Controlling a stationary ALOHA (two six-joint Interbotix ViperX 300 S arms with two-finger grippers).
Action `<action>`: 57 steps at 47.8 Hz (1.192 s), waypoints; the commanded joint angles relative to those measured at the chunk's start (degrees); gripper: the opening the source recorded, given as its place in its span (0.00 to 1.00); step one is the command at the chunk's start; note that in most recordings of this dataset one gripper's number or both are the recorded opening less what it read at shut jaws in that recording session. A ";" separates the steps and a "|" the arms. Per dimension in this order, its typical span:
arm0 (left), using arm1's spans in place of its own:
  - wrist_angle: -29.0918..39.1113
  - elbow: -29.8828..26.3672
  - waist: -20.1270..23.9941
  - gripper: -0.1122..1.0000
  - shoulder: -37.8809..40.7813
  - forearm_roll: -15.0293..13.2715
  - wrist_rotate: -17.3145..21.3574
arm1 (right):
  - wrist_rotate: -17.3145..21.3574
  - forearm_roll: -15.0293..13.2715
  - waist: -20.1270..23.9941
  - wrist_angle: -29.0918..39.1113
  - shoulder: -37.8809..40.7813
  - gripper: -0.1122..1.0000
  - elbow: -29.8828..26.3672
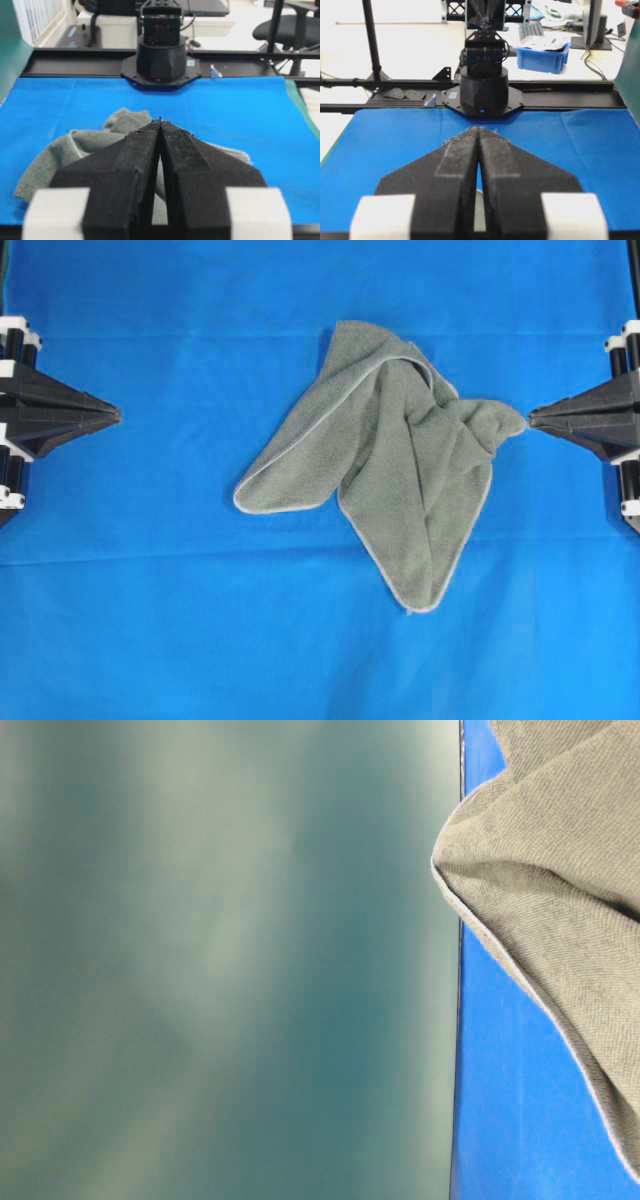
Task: Fold a large towel.
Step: 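Reach both grippers to opposite corners of the grey towel and grasp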
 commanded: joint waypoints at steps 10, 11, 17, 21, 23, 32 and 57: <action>7.56 -4.75 -6.15 0.10 9.40 -1.58 -0.53 | 1.14 0.26 5.54 12.66 5.63 0.10 -5.54; 7.73 -4.83 -6.59 0.10 10.28 -1.58 -0.53 | 1.49 0.44 5.89 13.89 6.42 0.10 -5.98; 8.26 -6.06 -8.70 0.10 16.70 -1.58 -0.62 | 4.48 0.88 8.53 18.72 11.07 0.10 -7.91; 8.61 -7.29 -9.40 0.10 20.65 -1.58 -0.62 | 7.38 0.88 10.55 19.25 14.68 0.10 -8.79; 9.23 -8.17 -9.49 0.10 22.59 -1.58 -0.70 | 8.96 0.88 11.60 19.25 16.70 0.10 -9.14; 13.80 -12.04 -9.49 0.12 31.11 -1.58 -0.70 | 16.79 0.88 16.96 19.60 26.63 0.11 -11.69; 14.33 -17.31 -6.59 0.84 52.12 -1.32 7.65 | 28.92 0.88 21.36 30.50 50.98 0.67 -22.85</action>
